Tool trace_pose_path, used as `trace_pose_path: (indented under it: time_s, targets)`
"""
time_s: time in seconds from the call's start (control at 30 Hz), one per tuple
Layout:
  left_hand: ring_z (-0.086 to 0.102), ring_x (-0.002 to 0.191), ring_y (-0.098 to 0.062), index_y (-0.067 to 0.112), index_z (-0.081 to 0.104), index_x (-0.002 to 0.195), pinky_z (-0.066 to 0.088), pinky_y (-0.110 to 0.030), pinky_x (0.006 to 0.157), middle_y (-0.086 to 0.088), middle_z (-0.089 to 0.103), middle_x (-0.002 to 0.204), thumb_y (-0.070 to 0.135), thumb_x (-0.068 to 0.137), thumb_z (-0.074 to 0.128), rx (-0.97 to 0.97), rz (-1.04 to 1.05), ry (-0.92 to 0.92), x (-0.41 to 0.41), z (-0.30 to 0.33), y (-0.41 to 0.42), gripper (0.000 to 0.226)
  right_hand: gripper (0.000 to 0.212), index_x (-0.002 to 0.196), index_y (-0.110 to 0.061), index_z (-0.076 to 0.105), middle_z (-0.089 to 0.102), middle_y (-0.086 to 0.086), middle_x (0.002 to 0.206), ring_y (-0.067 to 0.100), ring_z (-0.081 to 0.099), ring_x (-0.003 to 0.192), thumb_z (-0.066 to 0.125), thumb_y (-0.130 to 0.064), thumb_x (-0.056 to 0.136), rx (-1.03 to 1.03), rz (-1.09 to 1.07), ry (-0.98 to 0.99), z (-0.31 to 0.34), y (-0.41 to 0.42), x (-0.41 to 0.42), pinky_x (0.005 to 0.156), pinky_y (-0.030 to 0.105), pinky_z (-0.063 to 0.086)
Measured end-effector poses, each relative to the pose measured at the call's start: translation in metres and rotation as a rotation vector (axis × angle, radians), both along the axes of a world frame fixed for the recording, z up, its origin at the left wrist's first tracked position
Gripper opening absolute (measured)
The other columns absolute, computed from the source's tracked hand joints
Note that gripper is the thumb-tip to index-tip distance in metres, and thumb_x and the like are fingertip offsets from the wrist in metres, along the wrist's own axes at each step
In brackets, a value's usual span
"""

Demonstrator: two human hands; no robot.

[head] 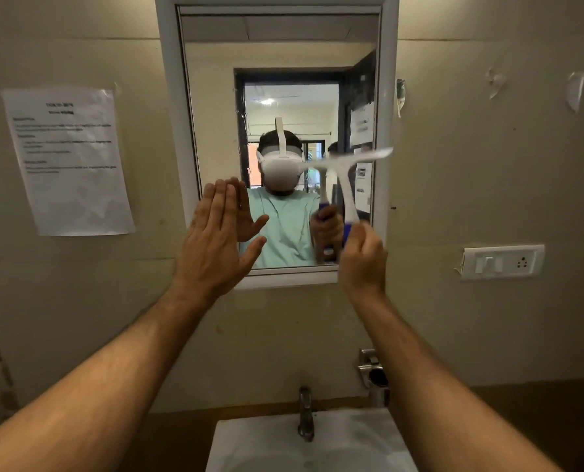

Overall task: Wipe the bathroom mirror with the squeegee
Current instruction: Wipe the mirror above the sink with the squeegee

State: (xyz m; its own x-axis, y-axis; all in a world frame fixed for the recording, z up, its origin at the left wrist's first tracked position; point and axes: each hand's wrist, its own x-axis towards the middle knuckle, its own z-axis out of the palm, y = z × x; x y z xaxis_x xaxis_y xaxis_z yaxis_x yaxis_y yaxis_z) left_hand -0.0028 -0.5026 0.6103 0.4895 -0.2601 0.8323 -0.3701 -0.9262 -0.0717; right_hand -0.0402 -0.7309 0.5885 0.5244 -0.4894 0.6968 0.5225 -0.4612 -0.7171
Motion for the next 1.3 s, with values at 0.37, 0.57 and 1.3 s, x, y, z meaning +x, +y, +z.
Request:
trace_pose_path:
  time_s: [0.37,0.57,1.3]
  targets:
    - [-0.017,0.155,-0.022,0.011,-0.011,0.160,-0.015,-0.031,0.121,-0.011,-0.015,0.167,0.069,0.099,0.025,0.056,0.013,-0.123,0.009,0.045,-0.023,0.091,0.037,0.093,-0.025,0.055,0.070,0.013,0.095,0.028,0.069,0.088,0.025,-0.042,0.105,-0.094,0.101,0.011,0.182,-0.002,0.015,0.087,0.048,0.057]
    - [-0.014,0.155,-0.023,0.011,-0.010,0.159,-0.018,-0.029,0.120,-0.010,-0.015,0.166,0.067,0.099,0.029,0.043,0.004,-0.150,0.011,0.047,-0.022,0.091,0.050,0.097,-0.015,0.058,0.067,0.017,0.095,0.034,0.065,0.089,0.023,-0.050,0.096,-0.068,0.089,0.083,0.114,-0.001,0.013,0.085,0.056,0.055]
    - [-0.016,0.155,-0.022,0.009,-0.007,0.160,-0.019,-0.028,0.121,-0.010,-0.014,0.168,0.068,0.097,0.030,0.031,0.044,-0.113,0.015,0.031,-0.005,0.094,0.042,0.087,-0.027,0.054,0.063,0.004,0.079,0.021,0.062,0.073,0.021,-0.046,0.104,-0.062,0.063,0.105,0.052,-0.004,0.020,0.067,0.035,0.052]
